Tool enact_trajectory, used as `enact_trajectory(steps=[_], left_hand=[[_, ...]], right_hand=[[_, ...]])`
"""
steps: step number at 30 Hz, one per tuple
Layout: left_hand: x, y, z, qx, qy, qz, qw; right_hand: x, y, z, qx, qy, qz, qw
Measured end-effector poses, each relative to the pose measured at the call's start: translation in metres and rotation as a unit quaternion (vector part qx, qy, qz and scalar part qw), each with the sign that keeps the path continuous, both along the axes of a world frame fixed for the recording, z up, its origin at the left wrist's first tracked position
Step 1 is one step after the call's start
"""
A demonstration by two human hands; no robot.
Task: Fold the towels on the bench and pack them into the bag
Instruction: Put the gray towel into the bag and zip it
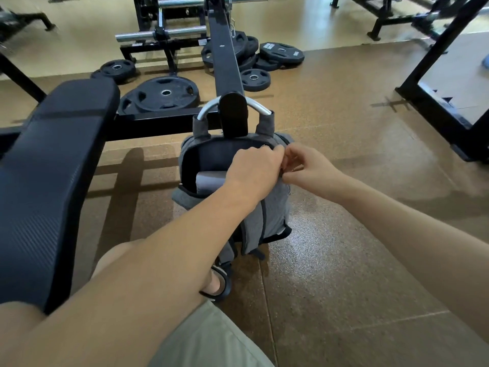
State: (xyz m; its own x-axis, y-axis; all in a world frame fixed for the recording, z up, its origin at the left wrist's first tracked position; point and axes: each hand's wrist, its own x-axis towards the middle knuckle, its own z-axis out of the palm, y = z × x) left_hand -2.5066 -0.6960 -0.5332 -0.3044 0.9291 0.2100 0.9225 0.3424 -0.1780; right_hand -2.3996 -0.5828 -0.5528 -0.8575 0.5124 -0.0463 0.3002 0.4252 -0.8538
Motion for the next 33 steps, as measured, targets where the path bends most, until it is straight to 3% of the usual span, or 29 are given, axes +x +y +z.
enact_trajectory(steps=[5,10,17,21,28,30,33], left_hand=[[0.001,0.0,0.007,0.005,0.035,-0.006,0.999],[0.004,0.001,0.008,0.029,0.014,0.011,0.999],[-0.011,-0.01,0.004,0.111,-0.013,0.052,0.992],[-0.018,-0.009,0.012,0.147,-0.094,0.086,0.981],[-0.057,-0.054,0.013,0.182,-0.144,0.16,0.959],[-0.087,-0.08,0.006,0.188,-0.178,0.218,0.941],[-0.12,-0.106,-0.012,0.202,-0.294,0.264,0.896]], right_hand=[[-0.009,-0.008,-0.014,0.104,0.039,-0.061,0.992],[-0.012,-0.002,-0.018,0.219,0.038,-0.009,0.975],[-0.003,0.005,-0.014,0.276,0.045,0.043,0.959],[-0.001,0.009,-0.009,0.275,0.054,0.044,0.959],[0.01,0.024,-0.006,0.279,0.034,0.02,0.959],[0.007,0.024,-0.006,0.271,0.029,0.01,0.962],[0.004,0.021,-0.01,0.254,0.016,-0.006,0.967]])
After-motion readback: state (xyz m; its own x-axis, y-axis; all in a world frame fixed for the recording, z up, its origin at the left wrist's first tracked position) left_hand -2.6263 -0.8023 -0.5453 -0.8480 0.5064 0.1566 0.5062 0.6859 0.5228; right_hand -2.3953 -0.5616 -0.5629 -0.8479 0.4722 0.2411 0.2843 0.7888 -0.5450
